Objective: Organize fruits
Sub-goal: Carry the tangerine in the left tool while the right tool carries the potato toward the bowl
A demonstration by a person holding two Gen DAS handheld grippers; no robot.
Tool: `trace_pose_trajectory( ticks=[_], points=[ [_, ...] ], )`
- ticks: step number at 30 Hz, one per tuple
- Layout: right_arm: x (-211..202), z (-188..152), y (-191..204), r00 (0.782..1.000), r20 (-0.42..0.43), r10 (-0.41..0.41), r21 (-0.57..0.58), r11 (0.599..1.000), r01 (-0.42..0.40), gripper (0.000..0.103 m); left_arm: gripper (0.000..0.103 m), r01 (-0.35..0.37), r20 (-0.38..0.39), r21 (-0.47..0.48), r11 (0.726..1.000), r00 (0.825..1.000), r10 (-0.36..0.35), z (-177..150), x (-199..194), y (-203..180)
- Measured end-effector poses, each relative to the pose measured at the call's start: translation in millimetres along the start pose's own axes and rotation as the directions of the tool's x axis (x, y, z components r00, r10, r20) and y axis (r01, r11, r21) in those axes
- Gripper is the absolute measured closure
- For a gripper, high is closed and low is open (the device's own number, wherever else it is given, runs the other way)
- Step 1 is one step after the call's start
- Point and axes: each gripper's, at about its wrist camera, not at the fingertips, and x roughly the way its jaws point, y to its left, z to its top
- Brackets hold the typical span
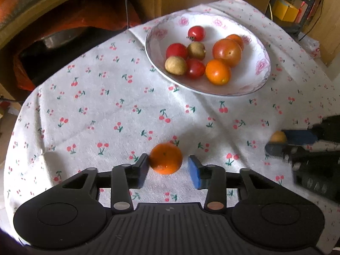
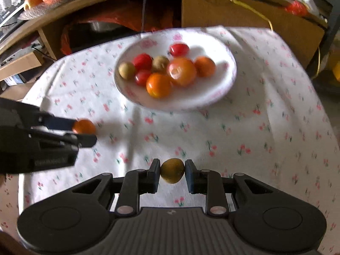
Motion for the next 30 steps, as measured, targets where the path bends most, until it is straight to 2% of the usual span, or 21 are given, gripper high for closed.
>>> trace_pose_trajectory(
  ticks=[5, 7, 12, 15, 19, 21, 23, 26, 30],
  points=[
    [4, -9, 7, 1.000, 0.012, -0.016, -0.057, 0.998, 0.016, 0.075, 0.047, -0.011, 0.001, -0.010, 1.000, 1.000, 0.011, 5, 3, 0],
    [4, -9, 4, 1.000, 0.019, -0.005, -0.040, 0.999, 0.005, 0.075, 0.047, -0.021, 0.001, -0.012, 1.000, 1.000, 0.021, 6, 3, -1],
    [2, -11, -5, 0.999, 0.025, 0.030, -0.021, 0.999, -0.029, 0.075, 0.052, -0.034, 0.002, -0.025, 0.999, 0.999, 0.034, 5, 1, -4],
    [1, -12, -11, 0.999, 0.020, 0.045, -0.008, 0.999, -0.045, 0.073, 0.062, -0.035, 0.005, -0.037, 0.999, 0.999, 0.036, 3, -1, -7],
    [1, -12, -18, 0.998, 0.016, 0.066, 0.016, 0.998, -0.067, 0.072, 0.063, -0.061, 0.013, -0.027, 0.998, 0.998, 0.061, 1, -3, -14],
    [0, -12, -19, 0.997, 0.014, 0.069, 0.012, 0.998, -0.070, 0.072, 0.063, -0.050, 0.010, -0.029, 0.998, 0.999, 0.050, 0, -5, -17],
    [-3, -13, -19, 0.997, 0.021, 0.072, 0.003, 0.997, -0.072, 0.080, 0.063, -0.043, 0.011, -0.027, 0.999, 0.999, 0.043, -1, -7, -21],
    [-9, -15, -19, 0.998, 0.031, 0.062, -0.017, 0.998, -0.062, 0.080, 0.063, -0.027, 0.018, -0.025, 0.999, 0.999, 0.027, -3, -11, -25],
    [-12, -16, -28, 0.996, 0.033, 0.084, 0.016, 0.996, -0.084, 0.080, 0.063, 0.007, 0.036, -0.032, 0.999, 0.999, -0.006, -4, -22, -28]
  ],
)
